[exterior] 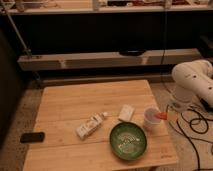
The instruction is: Place the pepper in the ceramic cup
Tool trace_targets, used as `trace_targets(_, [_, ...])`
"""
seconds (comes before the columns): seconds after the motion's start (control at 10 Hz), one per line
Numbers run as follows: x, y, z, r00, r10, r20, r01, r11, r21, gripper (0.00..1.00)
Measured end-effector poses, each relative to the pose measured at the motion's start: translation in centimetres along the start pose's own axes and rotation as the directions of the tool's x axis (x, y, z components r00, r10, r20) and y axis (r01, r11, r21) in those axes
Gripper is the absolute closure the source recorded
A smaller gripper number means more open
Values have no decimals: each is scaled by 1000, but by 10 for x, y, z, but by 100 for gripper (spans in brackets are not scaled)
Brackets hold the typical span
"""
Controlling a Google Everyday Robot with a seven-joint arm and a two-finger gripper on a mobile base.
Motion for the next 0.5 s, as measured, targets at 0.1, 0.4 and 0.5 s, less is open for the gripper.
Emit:
trace_targets(0.1, [2, -4, -2, 1000, -12, 5, 12, 1000, -7, 86])
trace_targets(0.4, [22, -20, -3, 999, -36, 11, 36, 999, -26, 69])
trace_targets(0.5, [20, -18, -1, 999, -39, 16, 39, 999, -28, 63])
